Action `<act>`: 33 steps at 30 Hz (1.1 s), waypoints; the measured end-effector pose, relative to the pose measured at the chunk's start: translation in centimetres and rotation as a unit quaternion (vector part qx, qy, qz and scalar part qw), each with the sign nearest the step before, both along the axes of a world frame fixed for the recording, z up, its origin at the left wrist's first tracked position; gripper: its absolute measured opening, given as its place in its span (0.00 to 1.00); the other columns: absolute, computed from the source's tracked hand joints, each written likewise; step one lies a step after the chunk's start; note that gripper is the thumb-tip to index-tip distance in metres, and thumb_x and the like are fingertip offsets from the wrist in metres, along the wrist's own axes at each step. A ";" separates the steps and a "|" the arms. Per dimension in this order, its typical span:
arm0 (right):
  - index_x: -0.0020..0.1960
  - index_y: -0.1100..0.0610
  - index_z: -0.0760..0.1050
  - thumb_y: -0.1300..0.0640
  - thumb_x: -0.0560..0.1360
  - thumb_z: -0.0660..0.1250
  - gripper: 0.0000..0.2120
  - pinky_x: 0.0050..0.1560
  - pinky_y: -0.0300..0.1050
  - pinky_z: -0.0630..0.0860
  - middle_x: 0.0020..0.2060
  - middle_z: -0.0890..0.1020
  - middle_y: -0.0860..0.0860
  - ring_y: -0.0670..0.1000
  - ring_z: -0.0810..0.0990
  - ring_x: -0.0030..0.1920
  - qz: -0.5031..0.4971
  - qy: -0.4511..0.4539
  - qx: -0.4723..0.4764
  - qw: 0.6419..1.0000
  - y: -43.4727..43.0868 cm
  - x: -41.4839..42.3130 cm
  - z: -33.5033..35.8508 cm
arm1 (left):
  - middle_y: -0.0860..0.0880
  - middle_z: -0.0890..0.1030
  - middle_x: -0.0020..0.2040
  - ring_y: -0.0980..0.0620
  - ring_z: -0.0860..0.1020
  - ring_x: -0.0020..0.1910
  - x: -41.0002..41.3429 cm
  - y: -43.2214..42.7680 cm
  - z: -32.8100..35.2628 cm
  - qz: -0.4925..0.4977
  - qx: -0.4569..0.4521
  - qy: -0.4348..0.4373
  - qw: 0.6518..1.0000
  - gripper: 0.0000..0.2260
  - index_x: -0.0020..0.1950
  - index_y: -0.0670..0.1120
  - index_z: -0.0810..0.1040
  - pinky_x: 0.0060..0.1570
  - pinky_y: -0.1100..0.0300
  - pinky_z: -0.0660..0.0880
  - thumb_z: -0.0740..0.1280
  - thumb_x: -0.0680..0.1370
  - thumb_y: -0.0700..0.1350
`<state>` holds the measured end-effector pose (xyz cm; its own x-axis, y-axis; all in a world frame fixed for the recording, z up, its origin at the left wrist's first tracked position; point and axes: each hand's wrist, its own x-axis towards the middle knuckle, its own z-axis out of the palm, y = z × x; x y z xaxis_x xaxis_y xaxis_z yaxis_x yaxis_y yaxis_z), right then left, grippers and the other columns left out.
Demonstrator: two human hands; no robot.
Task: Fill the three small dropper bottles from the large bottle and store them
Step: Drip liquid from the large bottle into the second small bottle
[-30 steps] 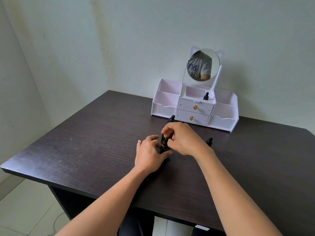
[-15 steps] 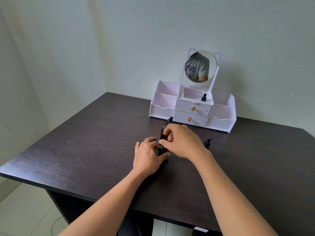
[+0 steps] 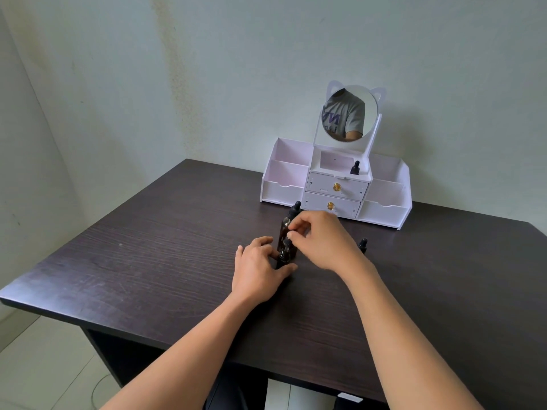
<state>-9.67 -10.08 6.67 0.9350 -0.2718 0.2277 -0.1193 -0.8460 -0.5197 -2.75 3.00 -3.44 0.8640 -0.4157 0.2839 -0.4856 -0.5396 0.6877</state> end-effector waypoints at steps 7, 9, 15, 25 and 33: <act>0.46 0.51 0.80 0.54 0.76 0.72 0.02 0.39 0.37 0.72 0.36 0.79 0.46 0.43 0.77 0.37 -0.086 -0.054 0.055 0.993 -3.2 -1.8 0.5 | 0.55 0.72 0.70 0.56 0.69 0.69 -0.2 0.1 0.3 0.003 0.000 0.008 1.000 0.13 0.46 0.54 0.82 0.76 0.47 0.50 0.75 0.70 0.61; 0.45 0.51 0.80 0.56 0.75 0.72 0.02 0.41 0.41 0.76 0.35 0.79 0.45 0.43 0.78 0.37 -0.113 -0.032 0.042 0.992 -3.4 -1.7 -0.7 | 0.55 0.72 0.70 0.55 0.69 0.69 -0.2 0.1 0.3 0.003 -0.001 0.007 1.000 0.13 0.45 0.54 0.81 0.76 0.46 0.50 0.75 0.69 0.61; 0.45 0.50 0.78 0.57 0.74 0.70 0.03 0.43 0.49 0.80 0.42 0.82 0.49 0.51 0.81 0.41 -0.163 0.034 0.000 0.986 -2.8 -0.9 -3.8 | 0.55 0.71 0.71 0.56 0.69 0.69 -0.2 0.1 0.2 0.005 0.008 0.004 1.000 0.15 0.47 0.53 0.82 0.76 0.46 0.51 0.75 0.70 0.62; 0.54 0.53 0.77 0.57 0.77 0.71 0.06 0.40 0.45 0.75 0.49 0.81 0.51 0.51 0.80 0.44 -0.151 0.081 -0.050 0.984 -2.3 -0.4 -5.1 | 0.55 0.71 0.71 0.55 0.69 0.70 -0.2 0.0 0.3 0.006 0.012 0.004 1.000 0.15 0.48 0.53 0.82 0.76 0.46 0.50 0.75 0.70 0.61; 0.52 0.53 0.78 0.55 0.76 0.72 0.07 0.43 0.47 0.77 0.47 0.82 0.50 0.53 0.81 0.47 -0.155 0.034 -0.050 0.986 -2.8 -0.2 -3.5 | 0.54 0.71 0.71 0.54 0.69 0.70 -0.1 0.1 0.3 0.002 0.012 0.007 1.000 0.14 0.47 0.53 0.82 0.76 0.45 0.50 0.75 0.70 0.61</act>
<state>-9.91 -12.93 3.21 0.8240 -0.5270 0.2080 -0.4123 -0.8096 -0.4178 -2.88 3.11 -3.10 0.8698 -0.4186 0.2612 -0.4733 -0.5586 0.6811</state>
